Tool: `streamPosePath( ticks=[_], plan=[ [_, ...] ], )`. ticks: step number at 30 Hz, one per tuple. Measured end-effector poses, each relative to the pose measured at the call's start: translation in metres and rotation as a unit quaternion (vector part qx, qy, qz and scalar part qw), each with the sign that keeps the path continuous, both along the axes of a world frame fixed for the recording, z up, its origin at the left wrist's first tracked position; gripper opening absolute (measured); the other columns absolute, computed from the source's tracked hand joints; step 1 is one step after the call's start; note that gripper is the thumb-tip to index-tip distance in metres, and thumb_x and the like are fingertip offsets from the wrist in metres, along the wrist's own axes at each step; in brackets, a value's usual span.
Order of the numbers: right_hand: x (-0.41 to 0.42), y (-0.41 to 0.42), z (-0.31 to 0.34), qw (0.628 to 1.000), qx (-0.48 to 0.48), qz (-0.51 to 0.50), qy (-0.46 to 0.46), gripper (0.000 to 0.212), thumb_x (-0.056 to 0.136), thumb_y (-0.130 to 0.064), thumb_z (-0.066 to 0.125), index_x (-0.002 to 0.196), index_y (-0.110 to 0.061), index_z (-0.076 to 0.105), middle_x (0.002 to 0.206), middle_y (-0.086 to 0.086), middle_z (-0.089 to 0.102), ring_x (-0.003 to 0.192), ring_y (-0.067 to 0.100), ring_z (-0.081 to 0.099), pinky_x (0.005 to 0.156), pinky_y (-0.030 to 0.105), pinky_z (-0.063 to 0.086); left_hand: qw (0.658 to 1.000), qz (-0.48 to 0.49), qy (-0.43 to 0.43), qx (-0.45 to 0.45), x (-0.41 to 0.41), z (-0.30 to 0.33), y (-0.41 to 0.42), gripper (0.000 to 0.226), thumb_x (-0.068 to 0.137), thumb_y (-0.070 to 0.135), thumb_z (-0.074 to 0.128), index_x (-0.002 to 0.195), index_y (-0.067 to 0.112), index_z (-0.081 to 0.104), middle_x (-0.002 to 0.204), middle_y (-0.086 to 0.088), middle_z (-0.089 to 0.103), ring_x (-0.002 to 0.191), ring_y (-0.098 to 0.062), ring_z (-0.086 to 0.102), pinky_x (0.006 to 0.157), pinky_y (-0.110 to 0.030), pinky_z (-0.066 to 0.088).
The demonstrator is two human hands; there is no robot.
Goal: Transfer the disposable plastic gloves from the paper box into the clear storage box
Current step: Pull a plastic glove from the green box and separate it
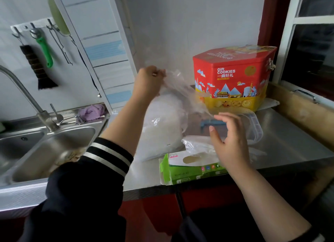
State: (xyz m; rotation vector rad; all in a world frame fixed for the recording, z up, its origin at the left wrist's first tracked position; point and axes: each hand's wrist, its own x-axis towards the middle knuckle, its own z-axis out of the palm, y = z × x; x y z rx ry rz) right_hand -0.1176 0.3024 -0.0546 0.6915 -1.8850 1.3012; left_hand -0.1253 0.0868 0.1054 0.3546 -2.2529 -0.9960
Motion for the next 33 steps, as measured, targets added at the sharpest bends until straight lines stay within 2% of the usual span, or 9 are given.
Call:
streamPosePath(
  ticks=[4,8,11,13,16,20,23,28,33],
  plan=[
    [0.0,-0.001,-0.005,0.999,0.008,0.019,-0.036,0.025,0.087,-0.011,0.066,0.111,-0.005,0.06,0.111,-0.006,0.048,0.106,0.014,0.052,0.092,0.021,0.042,0.997,0.074,-0.027,0.022,0.01,0.001,-0.047,0.025,0.096,0.028,0.054,0.087,0.009,0.067,0.083,-0.011,0.071,0.026,-0.004,0.041,0.04,-0.019,0.034],
    [-0.001,-0.005,-0.006,0.995,0.029,0.021,-0.098,0.024,0.086,-0.01,0.067,0.11,-0.009,0.061,0.108,-0.003,0.056,0.102,0.011,0.053,0.082,0.016,0.037,0.988,0.137,-0.065,0.031,0.023,-0.001,-0.082,0.026,0.098,0.029,0.047,0.089,0.014,0.066,0.083,0.001,0.073,0.029,-0.003,0.047,0.046,-0.021,0.038],
    [-0.004,-0.007,-0.006,0.989,0.087,0.038,-0.117,0.016,0.086,-0.015,0.068,0.102,-0.012,0.065,0.101,-0.005,0.058,0.1,0.016,0.056,0.083,0.026,0.041,0.977,0.18,-0.108,-0.022,0.03,-0.012,-0.096,0.031,0.094,0.029,0.047,0.087,0.008,0.068,0.081,-0.008,0.071,0.066,-0.026,0.066,0.065,-0.029,0.049],
    [-0.004,-0.008,-0.006,0.98,0.148,0.046,-0.124,0.014,0.083,-0.016,0.07,0.097,-0.014,0.068,0.098,-0.003,0.062,0.098,0.019,0.058,0.084,0.03,0.044,0.965,0.204,-0.147,-0.068,0.034,-0.019,-0.099,0.029,0.093,0.026,0.047,0.088,0.004,0.064,0.083,-0.012,0.063,0.082,-0.032,0.06,0.071,-0.03,0.042],
    [-0.002,-0.008,-0.008,0.96,0.243,0.039,-0.132,0.021,0.081,-0.031,0.074,0.096,-0.017,0.069,0.1,-0.002,0.065,0.096,0.021,0.059,0.082,0.035,0.045,0.952,0.219,-0.19,-0.103,0.039,-0.03,-0.101,0.023,0.092,0.025,0.048,0.097,0.009,0.064,0.099,-0.012,0.063,0.089,-0.031,0.054,0.075,-0.032,0.039],
    [-0.002,-0.01,-0.008,0.925,0.343,0.016,-0.163,0.042,0.081,-0.053,0.067,0.11,-0.022,0.067,0.11,-0.005,0.062,0.105,0.019,0.056,0.087,0.033,0.039,0.943,0.221,-0.193,-0.159,0.045,-0.044,-0.104,0.038,0.092,0.033,0.059,0.127,0.017,0.056,0.133,-0.011,0.049,0.125,-0.033,0.042,0.095,-0.042,0.04],
    [-0.004,-0.01,-0.01,0.929,0.332,0.008,-0.161,0.034,0.084,-0.044,0.068,0.109,-0.022,0.068,0.107,-0.003,0.061,0.104,0.02,0.055,0.086,0.032,0.039,0.94,0.234,-0.1,-0.226,0.048,-0.041,-0.092,0.044,0.09,0.031,0.063,0.13,0.016,0.052,0.142,-0.012,0.037,0.128,-0.036,0.033,0.104,-0.04,0.032],
    [-0.011,-0.009,-0.017,0.951,0.279,-0.003,-0.137,0.012,0.084,-0.027,0.072,0.081,-0.015,0.073,0.085,0.0,0.063,0.083,0.024,0.058,0.071,0.033,0.041,0.947,0.127,0.137,-0.26,0.057,-0.037,-0.039,0.033,0.091,0.021,0.059,0.121,0.01,0.056,0.123,-0.009,0.057,0.113,-0.029,0.05,0.095,-0.035,0.037],
    [-0.012,-0.008,-0.018,0.979,0.174,0.017,-0.108,0.026,0.088,-0.028,0.06,0.089,-0.007,0.076,0.089,0.006,0.068,0.081,0.029,0.062,0.073,0.042,0.052,0.973,-0.024,0.165,-0.16,0.071,-0.044,0.023,0.014,0.092,0.019,0.058,0.105,0.016,0.063,0.093,0.011,0.067,0.083,-0.003,0.06,0.074,-0.02,0.047]
  ],
)
